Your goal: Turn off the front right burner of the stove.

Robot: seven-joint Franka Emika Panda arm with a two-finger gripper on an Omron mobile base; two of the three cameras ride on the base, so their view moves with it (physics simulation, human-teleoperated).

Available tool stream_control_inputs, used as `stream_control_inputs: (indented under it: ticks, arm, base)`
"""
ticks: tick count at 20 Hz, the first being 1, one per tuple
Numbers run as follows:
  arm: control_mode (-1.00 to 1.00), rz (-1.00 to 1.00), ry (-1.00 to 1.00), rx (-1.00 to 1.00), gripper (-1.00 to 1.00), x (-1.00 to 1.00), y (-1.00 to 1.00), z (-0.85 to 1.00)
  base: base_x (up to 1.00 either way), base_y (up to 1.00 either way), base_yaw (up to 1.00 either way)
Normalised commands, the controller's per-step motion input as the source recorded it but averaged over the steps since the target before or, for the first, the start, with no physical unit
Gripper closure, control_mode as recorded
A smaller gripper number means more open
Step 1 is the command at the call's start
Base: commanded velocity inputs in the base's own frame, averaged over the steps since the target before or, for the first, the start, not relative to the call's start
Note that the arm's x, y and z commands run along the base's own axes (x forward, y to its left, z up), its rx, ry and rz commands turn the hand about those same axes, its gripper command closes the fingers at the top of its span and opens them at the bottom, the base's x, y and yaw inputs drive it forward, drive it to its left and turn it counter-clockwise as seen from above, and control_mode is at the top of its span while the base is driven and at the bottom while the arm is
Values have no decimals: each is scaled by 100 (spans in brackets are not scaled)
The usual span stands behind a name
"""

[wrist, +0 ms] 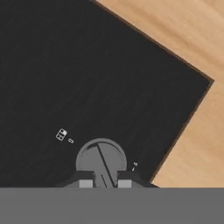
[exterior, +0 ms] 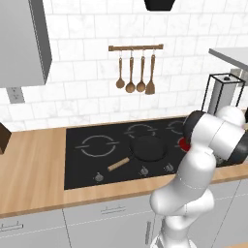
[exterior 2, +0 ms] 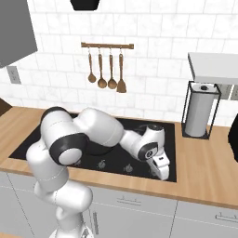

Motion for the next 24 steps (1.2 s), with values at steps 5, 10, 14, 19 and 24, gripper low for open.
stream_control_inputs:
  ticks: [5, 10, 14, 19, 24]
  arm:
    - [-100, -71, 8, 4, 100, 0, -1, -20]
    - [-100, -75, 7, 5, 100, 0, -6, -24]
    - [-100, -80, 6, 5, 100, 0, -9, -29]
    - [-100, -86, 5, 4, 100, 0, -9, -36]
    - [-100, -92, 2, 2, 100, 0, -7, -44]
  base:
    - [0, 0, 0]
    - [0, 0, 0]
    - [0, 0, 0]
    - [0, 0, 0]
    - [0, 0, 0]
